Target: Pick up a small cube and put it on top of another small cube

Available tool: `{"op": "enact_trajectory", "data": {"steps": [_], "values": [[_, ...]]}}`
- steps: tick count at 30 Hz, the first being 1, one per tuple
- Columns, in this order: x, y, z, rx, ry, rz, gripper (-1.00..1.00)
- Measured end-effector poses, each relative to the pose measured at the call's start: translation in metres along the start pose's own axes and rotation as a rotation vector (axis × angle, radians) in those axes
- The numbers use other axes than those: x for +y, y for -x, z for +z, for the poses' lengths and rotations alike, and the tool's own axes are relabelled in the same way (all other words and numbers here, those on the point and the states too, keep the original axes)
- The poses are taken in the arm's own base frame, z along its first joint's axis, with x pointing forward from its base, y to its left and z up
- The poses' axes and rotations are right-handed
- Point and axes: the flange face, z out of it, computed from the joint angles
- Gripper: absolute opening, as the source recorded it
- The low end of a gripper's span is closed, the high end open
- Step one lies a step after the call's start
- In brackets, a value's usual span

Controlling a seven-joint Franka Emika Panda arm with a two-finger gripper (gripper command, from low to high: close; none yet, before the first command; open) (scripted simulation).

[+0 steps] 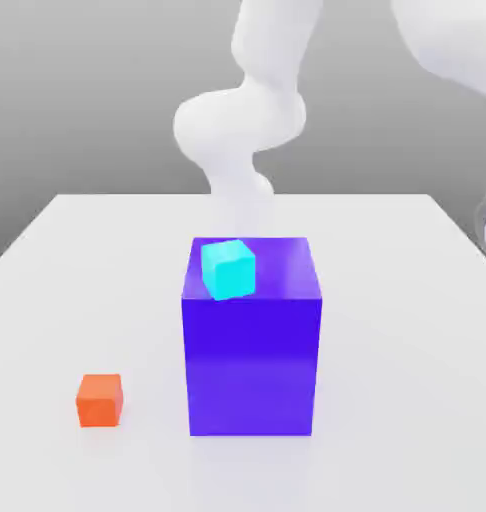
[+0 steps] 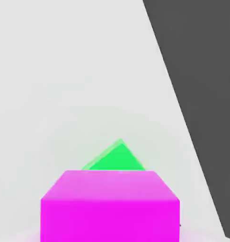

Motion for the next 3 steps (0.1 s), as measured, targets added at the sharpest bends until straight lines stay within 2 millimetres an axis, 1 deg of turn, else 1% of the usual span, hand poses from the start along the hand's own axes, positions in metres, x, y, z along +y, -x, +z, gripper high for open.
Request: {"op": "enact_trajectory", "data": {"steps": [3], "values": [[0.0, 0.0, 0.0, 0.0, 0.0, 0.0, 1.0]]}}
